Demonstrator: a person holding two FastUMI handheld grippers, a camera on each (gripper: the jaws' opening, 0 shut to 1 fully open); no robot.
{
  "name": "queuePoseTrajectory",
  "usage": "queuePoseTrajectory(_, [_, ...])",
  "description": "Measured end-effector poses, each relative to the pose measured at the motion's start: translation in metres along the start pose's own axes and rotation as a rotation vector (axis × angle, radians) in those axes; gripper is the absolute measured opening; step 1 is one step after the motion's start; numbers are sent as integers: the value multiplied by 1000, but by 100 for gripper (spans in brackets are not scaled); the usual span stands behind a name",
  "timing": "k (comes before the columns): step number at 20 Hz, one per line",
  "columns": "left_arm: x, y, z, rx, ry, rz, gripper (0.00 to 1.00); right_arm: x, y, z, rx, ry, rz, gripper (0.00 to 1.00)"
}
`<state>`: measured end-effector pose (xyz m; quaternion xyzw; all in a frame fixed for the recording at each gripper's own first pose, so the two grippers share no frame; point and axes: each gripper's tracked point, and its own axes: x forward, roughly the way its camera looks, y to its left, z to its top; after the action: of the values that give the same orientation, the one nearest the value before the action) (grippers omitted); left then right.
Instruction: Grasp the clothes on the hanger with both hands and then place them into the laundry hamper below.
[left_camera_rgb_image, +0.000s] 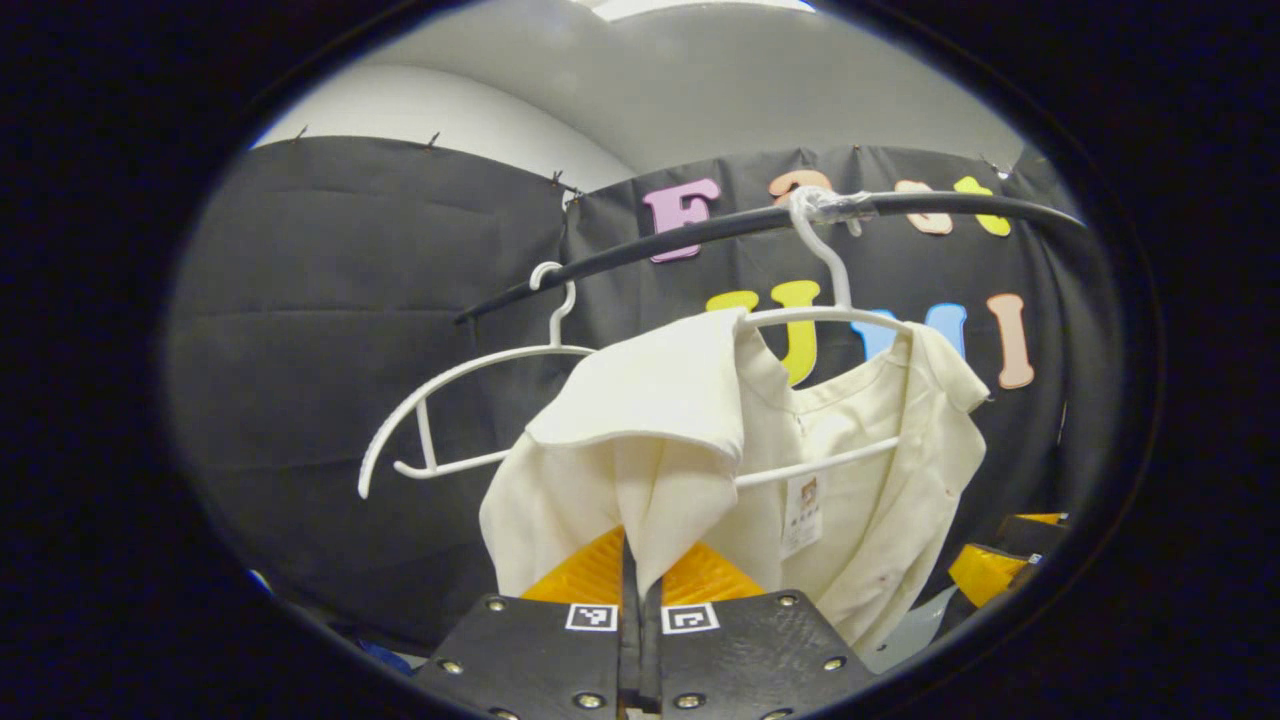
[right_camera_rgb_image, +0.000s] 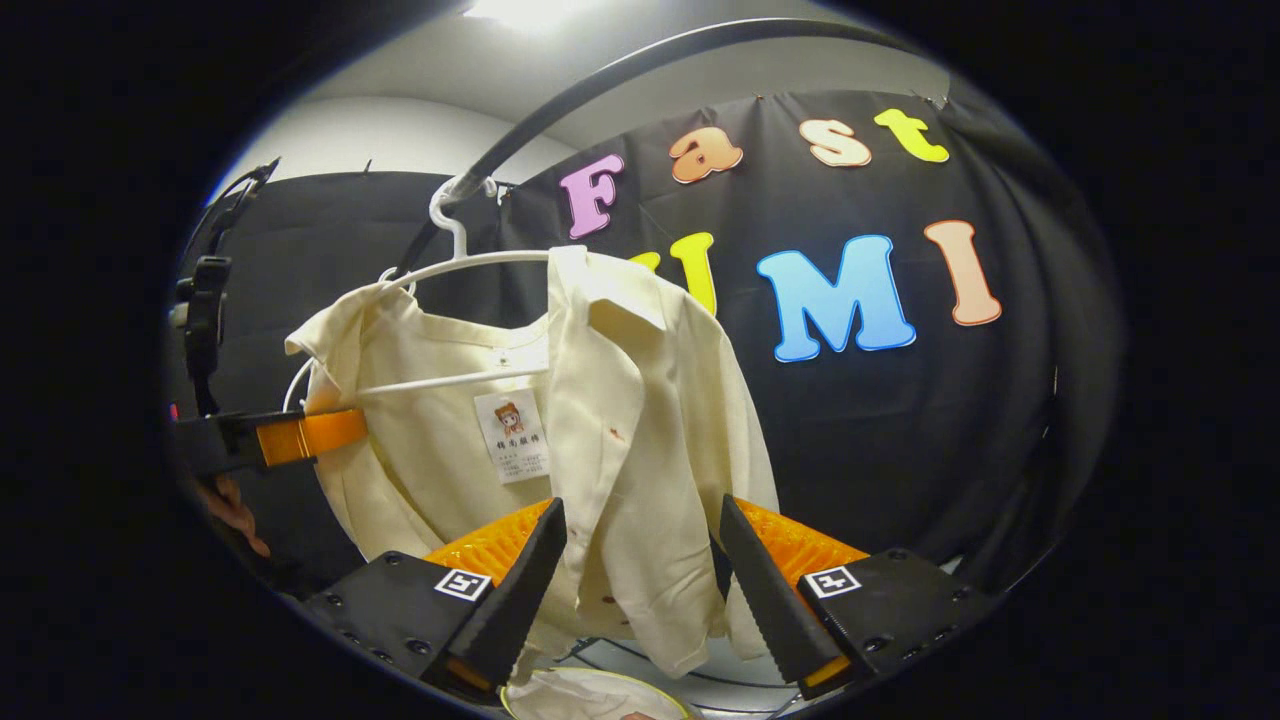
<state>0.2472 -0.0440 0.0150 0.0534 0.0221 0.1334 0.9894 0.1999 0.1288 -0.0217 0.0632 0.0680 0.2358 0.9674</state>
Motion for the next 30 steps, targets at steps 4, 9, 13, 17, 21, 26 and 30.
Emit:
queuePoseTrajectory(4, [-3, 4, 3, -72, -5, -77, 1, 8, 34, 20, -14, -24, 19, 98])
queuePoseTrajectory(9, [-8, 13, 11, -144, -16, -128, 1, 32, 47, 23, -30, -6, -9, 98])
queuePoseTrajectory(13, [-12, 18, 22, -155, -36, -138, 1, 53, 38, 21, 4, -8, -78, 98])
queuePoseTrajectory(17, [-19, 18, 29, -156, -33, -171, 1, 72, 36, 25, 11, -29, -101, 98])
queuePoseTrajectory(21, [-27, 24, 34, -110, -53, -172, 1, 89, 28, 25, -9, -37, -138, 92])
queuePoseTrajectory(26, [-19, 31, 30, -94, -47, -158, 1, 89, 11, 34, -18, -56, -175, 35])
queuePoseTrajectory(30, [-22, 38, 33, -86, -55, -140, 1, 83, -6, 48, -3, -99, -143, 4])
